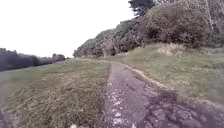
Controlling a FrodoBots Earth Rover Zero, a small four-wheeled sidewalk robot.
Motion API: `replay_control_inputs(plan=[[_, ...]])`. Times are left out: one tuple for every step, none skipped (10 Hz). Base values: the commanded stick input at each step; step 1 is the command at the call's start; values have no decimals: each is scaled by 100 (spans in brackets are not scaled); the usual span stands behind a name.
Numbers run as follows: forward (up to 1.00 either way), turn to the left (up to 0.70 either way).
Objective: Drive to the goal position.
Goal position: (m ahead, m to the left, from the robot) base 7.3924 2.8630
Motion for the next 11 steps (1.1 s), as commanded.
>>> replay_control_inputs(plan=[[70, -32], [70, -32], [70, -32], [70, -32], [70, -32], [15, -12], [10, 0], [8, 0], [8, 0], [7, 0], [7, 0]])
